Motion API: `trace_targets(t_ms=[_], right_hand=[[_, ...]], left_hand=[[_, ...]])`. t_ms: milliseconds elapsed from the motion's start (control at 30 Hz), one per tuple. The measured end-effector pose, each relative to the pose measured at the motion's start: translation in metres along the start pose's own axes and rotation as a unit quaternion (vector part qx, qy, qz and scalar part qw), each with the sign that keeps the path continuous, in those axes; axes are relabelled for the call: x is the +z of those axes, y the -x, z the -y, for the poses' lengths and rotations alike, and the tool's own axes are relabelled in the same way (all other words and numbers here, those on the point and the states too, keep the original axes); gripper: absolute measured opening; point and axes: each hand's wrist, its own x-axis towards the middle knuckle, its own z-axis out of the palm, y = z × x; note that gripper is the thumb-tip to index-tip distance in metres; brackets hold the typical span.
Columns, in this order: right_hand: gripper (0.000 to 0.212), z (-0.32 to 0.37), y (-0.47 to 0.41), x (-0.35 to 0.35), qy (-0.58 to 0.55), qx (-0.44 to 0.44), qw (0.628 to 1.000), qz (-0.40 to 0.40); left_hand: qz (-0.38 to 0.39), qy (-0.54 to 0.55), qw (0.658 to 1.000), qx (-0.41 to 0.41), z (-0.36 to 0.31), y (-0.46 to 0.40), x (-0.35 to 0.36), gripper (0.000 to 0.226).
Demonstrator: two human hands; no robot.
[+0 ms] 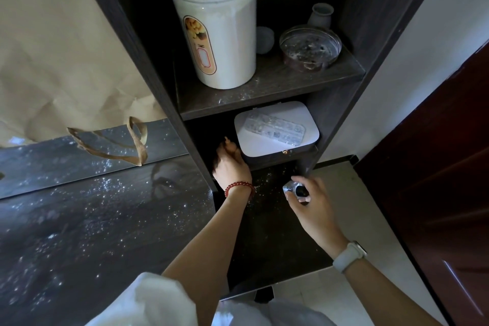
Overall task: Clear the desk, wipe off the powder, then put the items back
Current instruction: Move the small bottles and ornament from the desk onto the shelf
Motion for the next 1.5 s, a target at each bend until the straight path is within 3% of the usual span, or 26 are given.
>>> trace_targets(t_ms=[300, 567, 733, 900, 1000, 1167, 1267, 1367, 1500], right_hand=[[0.032, -0.002, -0.002, 0.006, 0.014, -0.036, 0.999, 0.007], [0.042, 0.024, -0.017, 0.03, 0.07, -0.154, 0.986, -0.001], [0.043, 0.05, -0.038, 0.064, 0.141, -0.217, 0.962, 0.081], [0.038, 0.055, -0.048, 0.096, 0.227, -0.277, 0.928, 0.099], [0.033, 0.054, -0.051, 0.108, 0.243, -0.285, 0.923, 0.083], [0.048, 0.048, -0.043, 0.115, 0.199, -0.278, 0.938, 0.056], [0.038, 0.044, -0.032, 0.115, 0.173, -0.26, 0.95, 0.012], [0.035, 0.033, -0.017, 0.116, 0.264, -0.291, 0.919, 0.022], [0.062, 0.025, -0.01, 0.12, 0.373, -0.244, 0.892, 0.075]], left_hand=[[0.034, 0.029, 0.997, 0.064, 0.016, 0.014, -0.01, 0.068], [-0.006, 0.007, 0.978, 0.209, 0.05, 0.046, -0.047, 0.041], [-0.055, -0.021, 0.985, 0.162, 0.072, 0.025, -0.08, 0.04], [-0.008, -0.031, 0.98, 0.195, 0.068, 0.001, -0.088, 0.043], [0.002, -0.046, 0.978, 0.203, 0.064, -0.01, -0.09, 0.042], [-0.006, -0.052, 0.971, 0.232, 0.067, -0.017, -0.089, 0.04], [-0.017, -0.055, 0.967, 0.248, 0.07, -0.019, -0.088, 0.039], [-0.02, -0.051, 0.964, 0.259, 0.072, -0.021, -0.087, 0.038], [-0.011, -0.043, 0.969, 0.244, 0.07, -0.019, -0.087, 0.038]])
